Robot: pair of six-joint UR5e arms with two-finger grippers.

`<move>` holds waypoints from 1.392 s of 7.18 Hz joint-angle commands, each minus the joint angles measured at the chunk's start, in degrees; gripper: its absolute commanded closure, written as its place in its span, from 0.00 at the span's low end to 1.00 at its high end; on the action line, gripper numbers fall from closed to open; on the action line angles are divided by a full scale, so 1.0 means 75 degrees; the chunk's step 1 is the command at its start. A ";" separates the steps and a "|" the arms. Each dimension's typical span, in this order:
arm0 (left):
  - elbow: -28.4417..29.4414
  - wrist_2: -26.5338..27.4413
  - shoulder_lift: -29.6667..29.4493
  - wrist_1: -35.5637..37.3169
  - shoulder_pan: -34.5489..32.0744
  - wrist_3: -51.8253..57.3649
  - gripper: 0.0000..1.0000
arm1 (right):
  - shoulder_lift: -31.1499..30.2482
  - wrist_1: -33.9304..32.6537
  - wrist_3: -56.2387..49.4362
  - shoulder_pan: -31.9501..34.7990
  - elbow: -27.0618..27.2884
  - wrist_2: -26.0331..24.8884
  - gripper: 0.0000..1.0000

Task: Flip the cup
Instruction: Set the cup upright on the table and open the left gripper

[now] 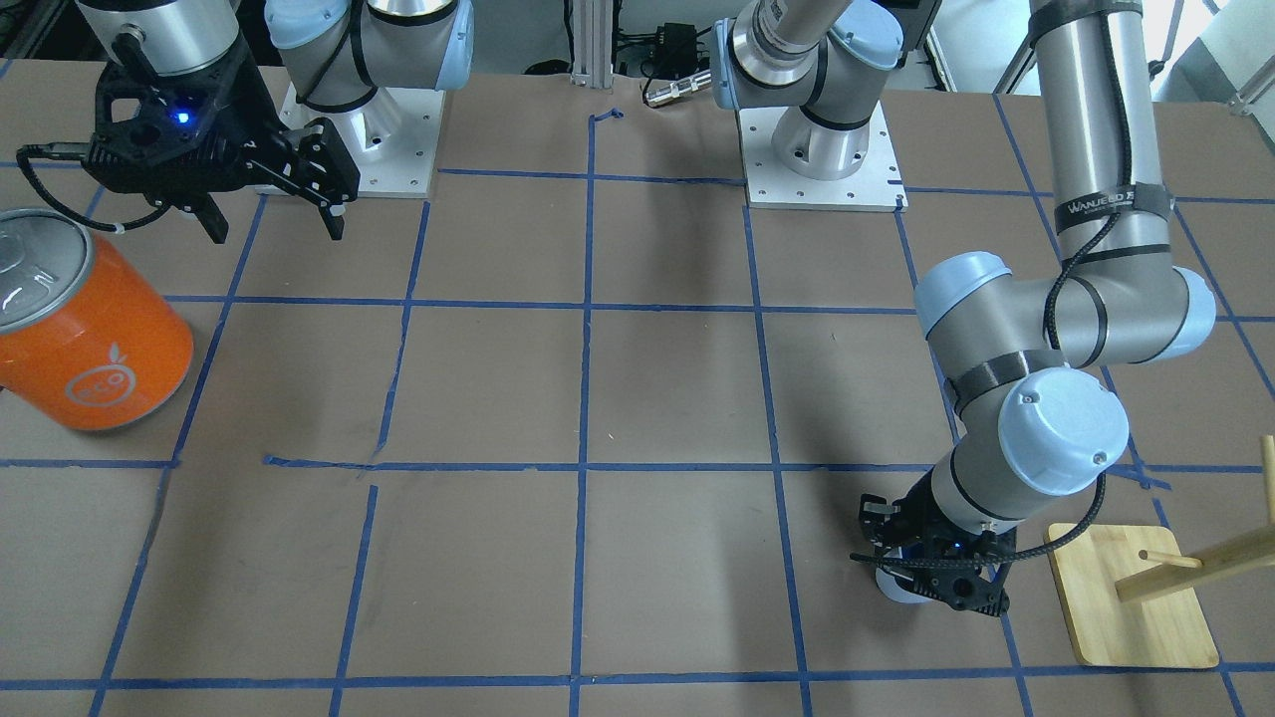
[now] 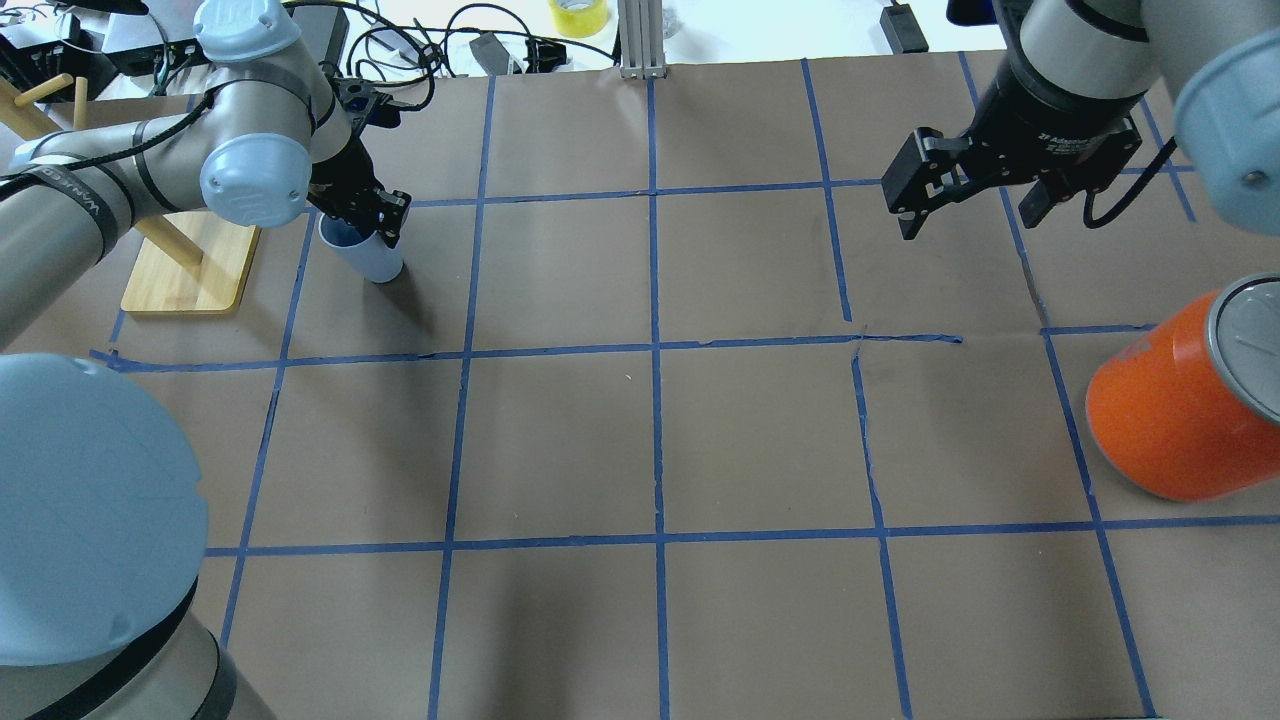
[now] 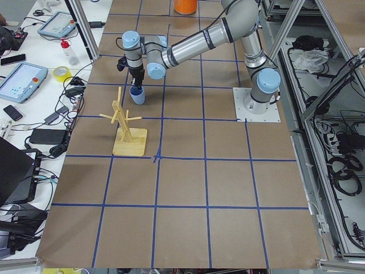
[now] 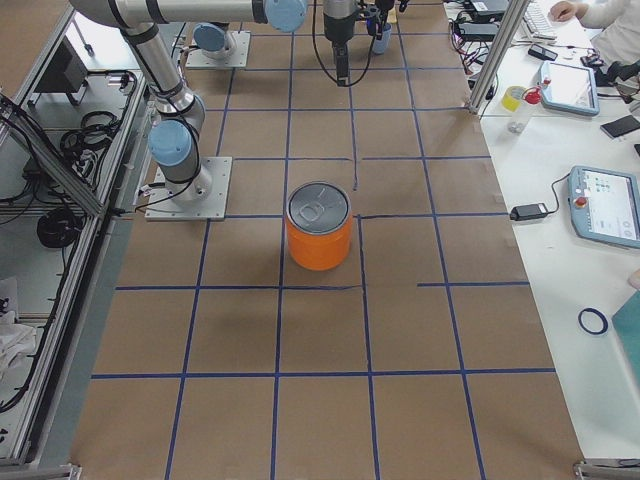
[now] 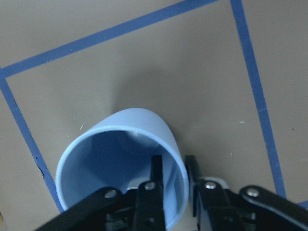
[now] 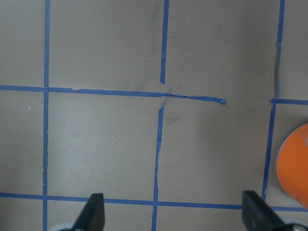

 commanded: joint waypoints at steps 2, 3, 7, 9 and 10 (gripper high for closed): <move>0.0112 0.0054 0.0400 -0.0233 0.0000 0.0009 0.00 | 0.0008 0.0000 0.0000 0.0000 0.0000 0.0016 0.00; 0.0112 0.0031 0.0612 -0.0478 -0.0012 -0.0025 0.00 | 0.0008 0.0000 0.0000 0.0000 0.0000 0.0016 0.00; 0.0312 -0.0004 0.2647 -0.3579 -0.0385 -0.0853 0.00 | 0.0008 0.0000 0.0000 0.0000 0.0000 0.0016 0.00; -0.0003 0.0031 0.3434 -0.4029 -0.0597 -0.2151 0.00 | 0.0008 0.0000 0.0000 0.0000 0.0000 0.0016 0.00; -0.0168 -0.0062 0.3763 -0.4066 -0.0598 -0.2553 0.00 | 0.0008 0.0000 0.0000 0.0000 0.0000 0.0016 0.00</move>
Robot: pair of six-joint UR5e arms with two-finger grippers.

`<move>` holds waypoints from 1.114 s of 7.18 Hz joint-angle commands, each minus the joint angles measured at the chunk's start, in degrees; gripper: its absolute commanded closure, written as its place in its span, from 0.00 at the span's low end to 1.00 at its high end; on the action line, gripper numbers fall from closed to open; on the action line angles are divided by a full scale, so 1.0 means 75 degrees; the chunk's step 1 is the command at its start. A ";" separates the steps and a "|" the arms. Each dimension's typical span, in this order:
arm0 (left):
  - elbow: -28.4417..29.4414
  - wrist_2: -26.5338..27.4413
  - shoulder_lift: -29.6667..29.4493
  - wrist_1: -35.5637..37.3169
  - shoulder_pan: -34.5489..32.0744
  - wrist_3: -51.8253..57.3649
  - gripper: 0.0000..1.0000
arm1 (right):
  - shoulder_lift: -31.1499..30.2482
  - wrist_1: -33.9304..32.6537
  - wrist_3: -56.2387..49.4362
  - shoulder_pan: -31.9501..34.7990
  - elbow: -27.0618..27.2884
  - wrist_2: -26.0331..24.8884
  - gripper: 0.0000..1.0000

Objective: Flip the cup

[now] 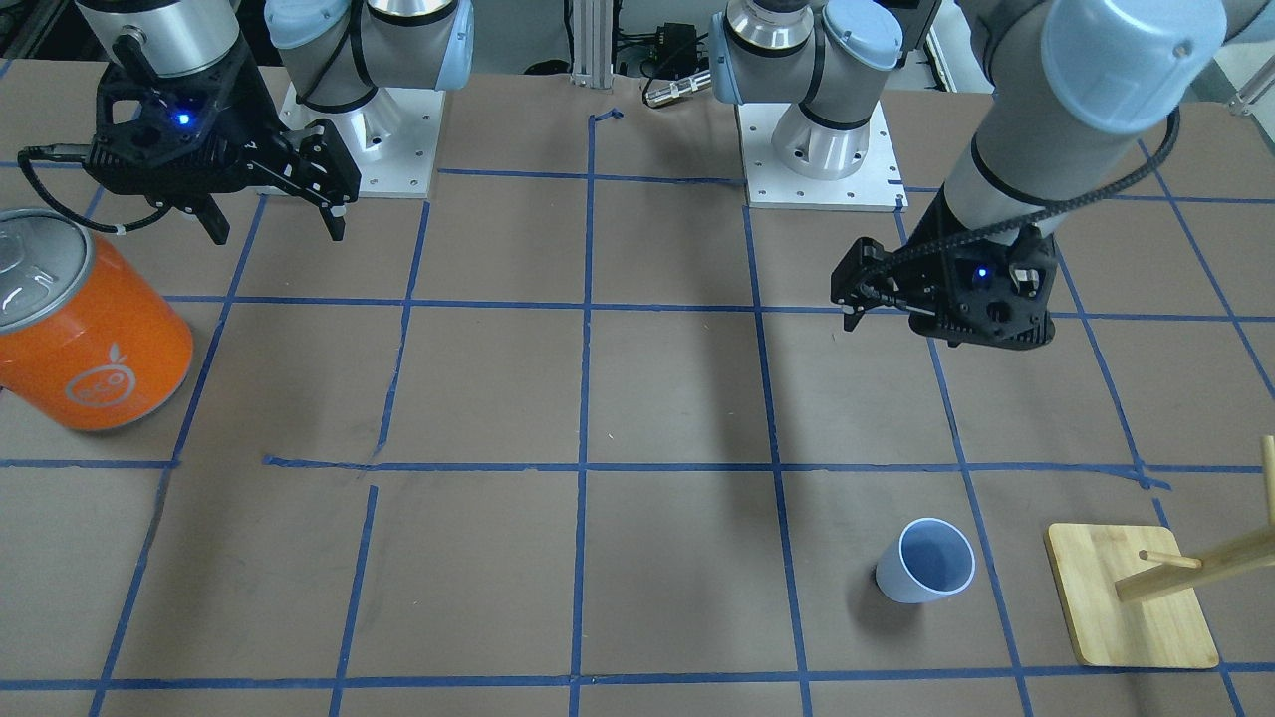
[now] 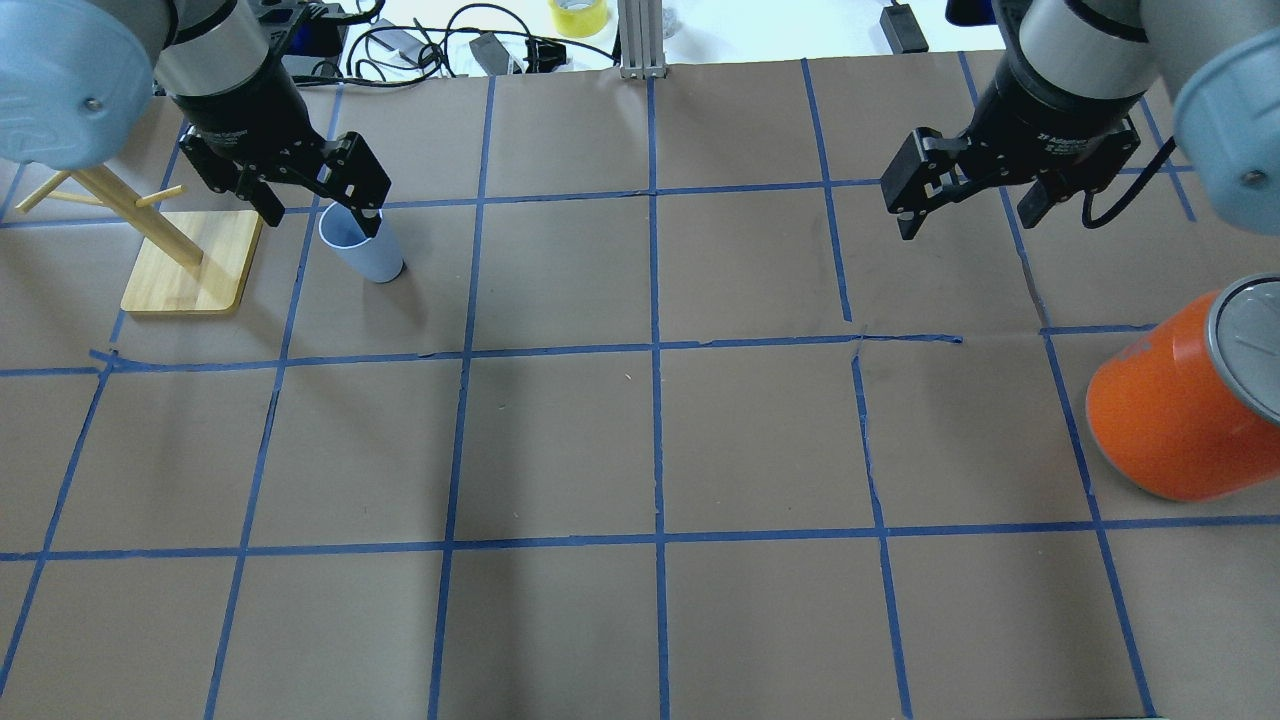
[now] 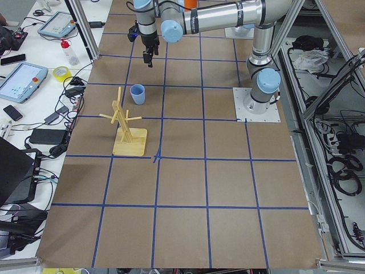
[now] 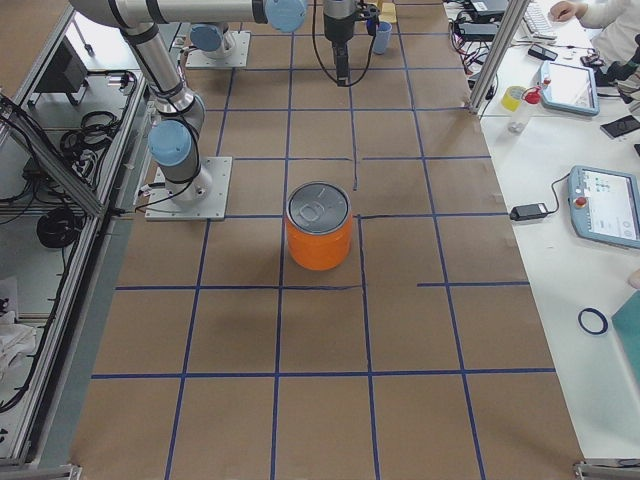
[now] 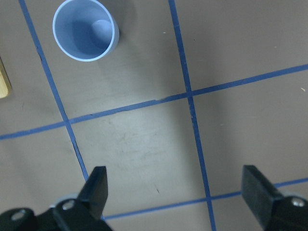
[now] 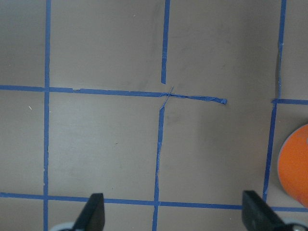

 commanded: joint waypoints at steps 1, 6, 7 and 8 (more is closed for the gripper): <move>-0.0216 -0.0036 0.0739 -0.0173 -0.0051 -0.0852 0.00 | 0.0000 0.0000 0.0000 0.0000 0.0000 0.0000 0.00; -0.0403 -0.0048 0.1035 0.0084 -0.0695 -0.1709 0.00 | -0.0012 0.0000 0.0000 0.0000 0.0000 0.0000 0.00; -0.0427 -0.0036 0.0988 0.0120 -0.0719 -0.1768 0.00 | 0.0000 0.0000 0.0000 0.0000 0.0000 -0.0012 0.00; -0.0438 -0.0048 0.0965 0.0294 -0.0719 -0.1791 0.00 | -0.0012 0.0000 0.0000 0.0000 0.0000 -0.0012 0.00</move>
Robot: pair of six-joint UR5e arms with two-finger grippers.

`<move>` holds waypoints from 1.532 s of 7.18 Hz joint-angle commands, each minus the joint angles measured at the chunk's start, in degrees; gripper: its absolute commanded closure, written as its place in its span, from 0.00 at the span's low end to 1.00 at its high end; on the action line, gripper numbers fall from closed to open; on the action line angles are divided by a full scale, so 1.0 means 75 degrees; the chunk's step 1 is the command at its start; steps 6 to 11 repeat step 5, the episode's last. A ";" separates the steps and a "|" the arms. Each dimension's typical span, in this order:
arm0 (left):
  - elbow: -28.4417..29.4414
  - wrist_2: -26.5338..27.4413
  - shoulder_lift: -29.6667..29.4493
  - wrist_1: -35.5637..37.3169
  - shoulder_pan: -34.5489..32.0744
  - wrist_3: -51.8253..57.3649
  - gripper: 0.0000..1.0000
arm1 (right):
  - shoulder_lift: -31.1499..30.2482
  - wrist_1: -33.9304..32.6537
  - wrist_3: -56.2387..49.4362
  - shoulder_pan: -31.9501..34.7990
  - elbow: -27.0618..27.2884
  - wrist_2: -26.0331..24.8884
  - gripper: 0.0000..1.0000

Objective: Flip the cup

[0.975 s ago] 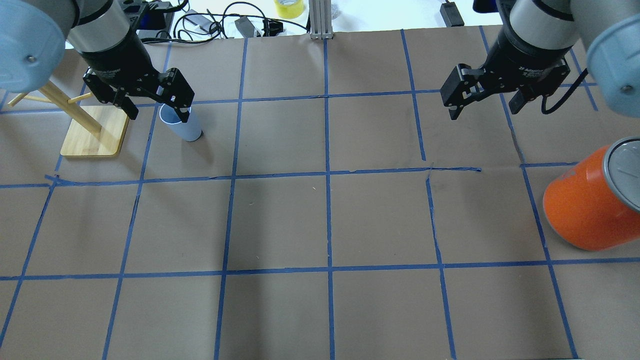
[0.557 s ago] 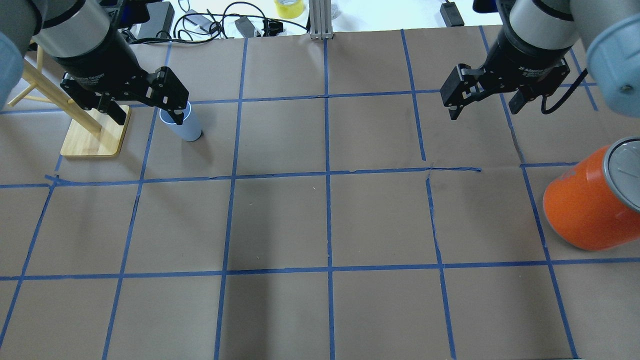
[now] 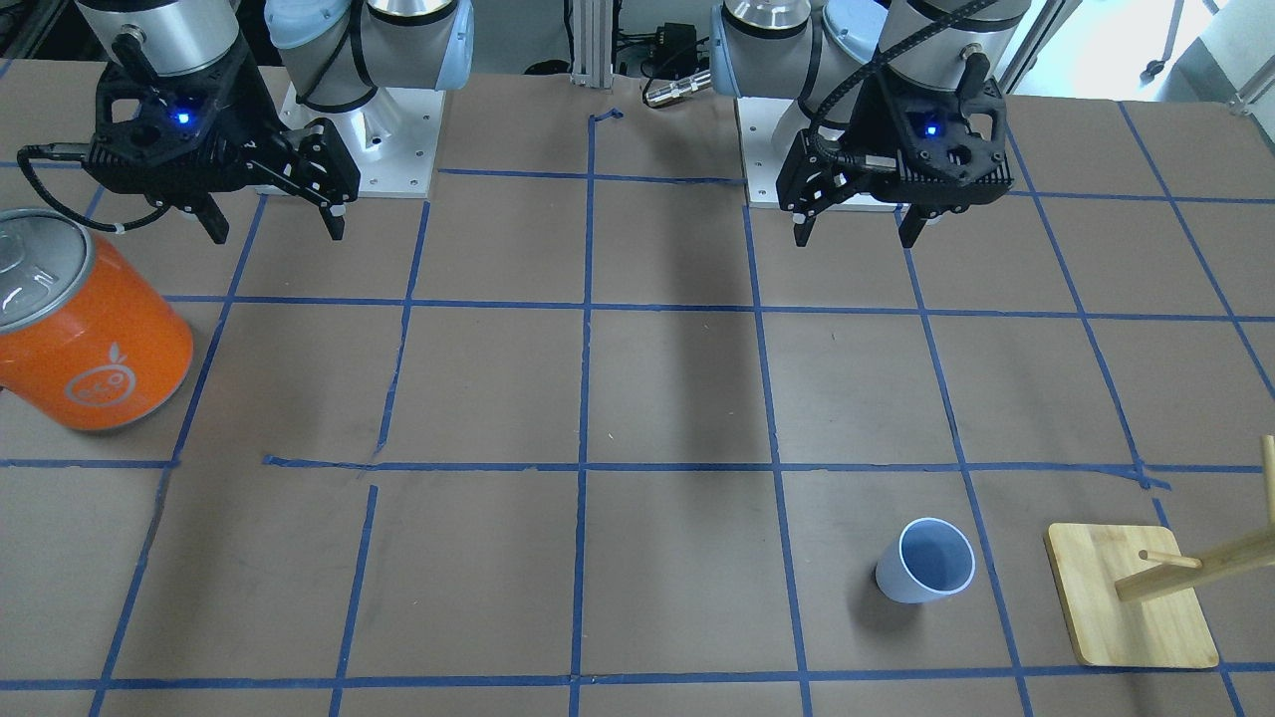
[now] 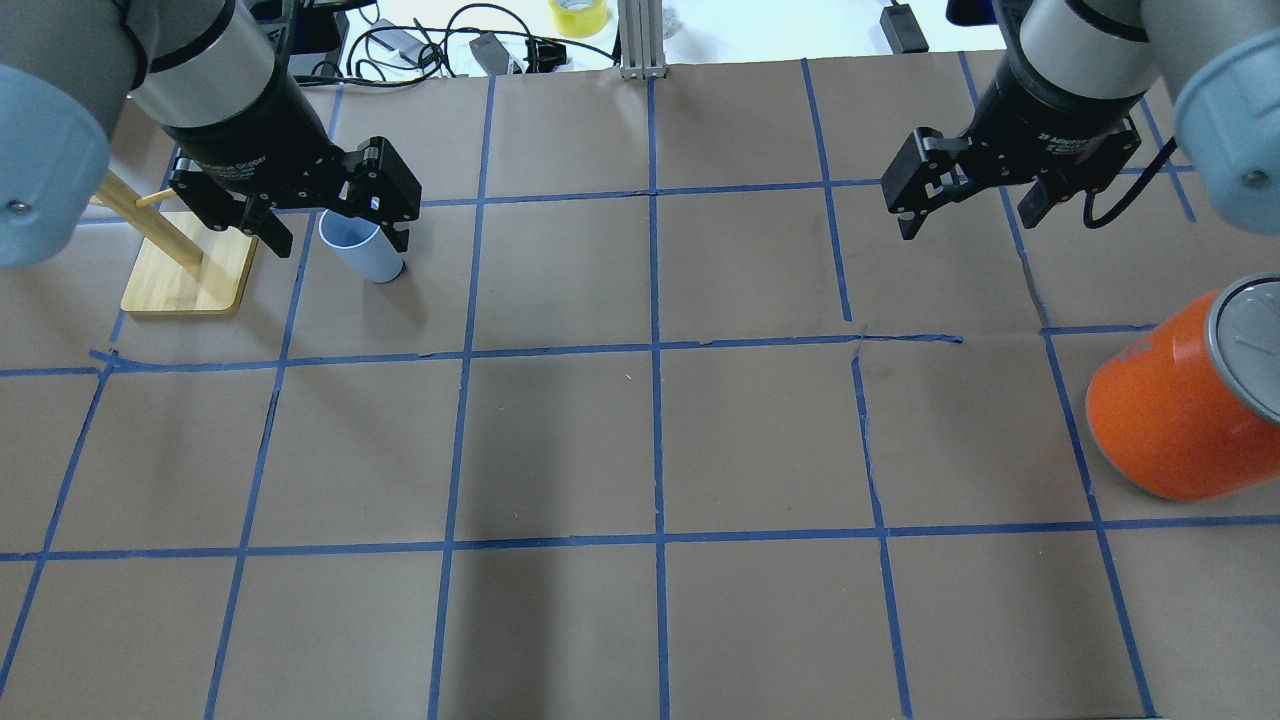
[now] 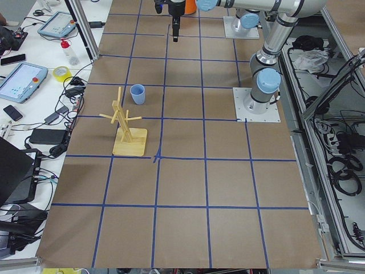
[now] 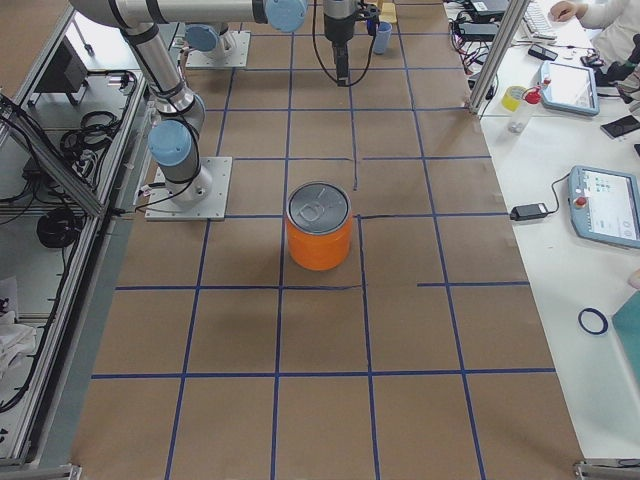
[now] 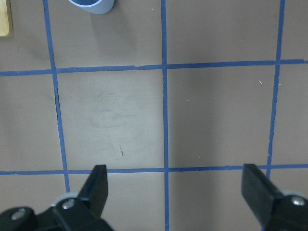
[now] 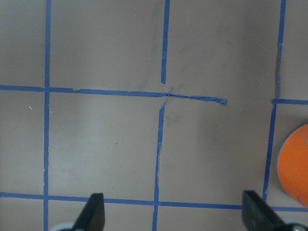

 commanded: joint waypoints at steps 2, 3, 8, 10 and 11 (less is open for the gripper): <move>0.0027 -0.0017 -0.0031 0.0222 -0.0023 -0.0015 0.00 | -0.0007 0.0000 0.0000 0.0000 0.0000 -0.0004 0.00; 0.0050 -0.0029 -0.0019 0.0210 -0.0023 -0.0015 0.00 | 0.0005 0.0000 0.0000 0.0000 0.0000 -0.0004 0.00; 0.0074 -0.0006 -0.0019 0.0210 -0.0023 -0.0015 0.00 | 0.0005 0.0000 0.0000 0.0000 0.0000 0.0008 0.00; 0.0074 -0.0006 -0.0019 0.0210 -0.0023 -0.0015 0.00 | 0.0005 0.0000 0.0000 0.0000 0.0000 0.0008 0.00; 0.0074 -0.0006 -0.0019 0.0210 -0.0023 -0.0015 0.00 | 0.0005 0.0000 0.0000 0.0000 0.0000 0.0008 0.00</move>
